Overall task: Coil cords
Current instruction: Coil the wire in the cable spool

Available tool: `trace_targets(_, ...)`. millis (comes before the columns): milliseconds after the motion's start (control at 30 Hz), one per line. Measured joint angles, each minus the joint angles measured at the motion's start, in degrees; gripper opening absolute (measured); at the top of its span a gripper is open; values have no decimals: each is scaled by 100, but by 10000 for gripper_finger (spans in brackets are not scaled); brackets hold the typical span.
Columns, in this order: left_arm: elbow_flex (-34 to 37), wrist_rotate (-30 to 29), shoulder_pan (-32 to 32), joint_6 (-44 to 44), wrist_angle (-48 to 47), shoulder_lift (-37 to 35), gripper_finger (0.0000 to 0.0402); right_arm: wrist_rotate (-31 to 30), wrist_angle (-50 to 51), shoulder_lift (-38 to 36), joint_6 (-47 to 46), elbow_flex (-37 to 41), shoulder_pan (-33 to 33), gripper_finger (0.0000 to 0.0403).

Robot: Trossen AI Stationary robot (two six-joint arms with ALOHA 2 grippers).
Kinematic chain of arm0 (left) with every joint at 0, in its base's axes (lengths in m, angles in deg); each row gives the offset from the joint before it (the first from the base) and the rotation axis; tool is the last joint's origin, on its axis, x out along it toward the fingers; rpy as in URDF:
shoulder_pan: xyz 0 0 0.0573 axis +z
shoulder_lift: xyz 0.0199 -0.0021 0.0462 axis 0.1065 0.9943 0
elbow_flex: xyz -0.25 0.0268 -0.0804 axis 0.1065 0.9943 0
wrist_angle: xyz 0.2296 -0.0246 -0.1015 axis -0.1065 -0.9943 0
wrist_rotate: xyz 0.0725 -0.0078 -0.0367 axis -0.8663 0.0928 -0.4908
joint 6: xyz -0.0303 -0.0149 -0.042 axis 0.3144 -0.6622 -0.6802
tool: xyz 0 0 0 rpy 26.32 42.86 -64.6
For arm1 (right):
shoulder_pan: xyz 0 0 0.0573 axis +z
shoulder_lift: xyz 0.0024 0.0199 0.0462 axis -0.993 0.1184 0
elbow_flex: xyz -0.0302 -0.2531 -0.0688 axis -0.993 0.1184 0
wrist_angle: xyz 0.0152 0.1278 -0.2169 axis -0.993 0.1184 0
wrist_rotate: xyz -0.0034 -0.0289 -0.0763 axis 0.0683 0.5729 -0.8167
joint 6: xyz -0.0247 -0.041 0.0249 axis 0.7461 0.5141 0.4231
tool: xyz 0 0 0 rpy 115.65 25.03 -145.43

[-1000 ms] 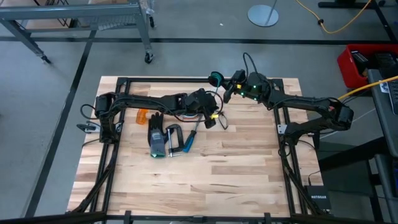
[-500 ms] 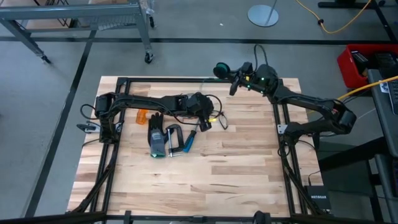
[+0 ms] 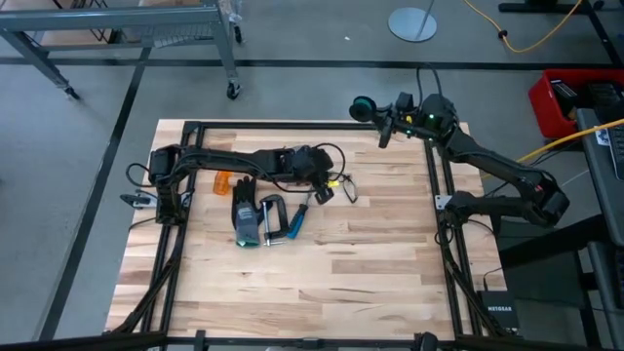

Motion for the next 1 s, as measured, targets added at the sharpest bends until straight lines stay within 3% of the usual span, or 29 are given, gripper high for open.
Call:
trace_targets(167, 16, -221, -50, 403, 1415, 150, 0, 32, 408, -282, 329, 0, -17, 2)
trace_targets(300, 547, -216, -31, 464, 2756, 181, 0, 61, 725, -515, 394, 0, -15, 2)
trace_targets(467, 1445, -221, 155, -38, 3081, -111, 0, 58, 1168, -813, 534, 0, -17, 2)
trace_targets(667, 2632, -230, 378, -160, 3454, -1088, 0, 131, 1559, -1116, 568, 0, -141, 2)
trace_targets(800, 3520, -95, 390, -39, 5103, -1575, 0, 166, 1481, -1126, 520, 0, -153, 2)
trace_targets(933, 4143, 528, 373, -443, 7193, -1460, 0, 169, 1333, -1126, 478, 0, -149, 2)
trace_targets(1000, 4211, 561, 366, -738, 7720, -1288, 0, 166, 1205, -1123, 337, 0, -150, 2)
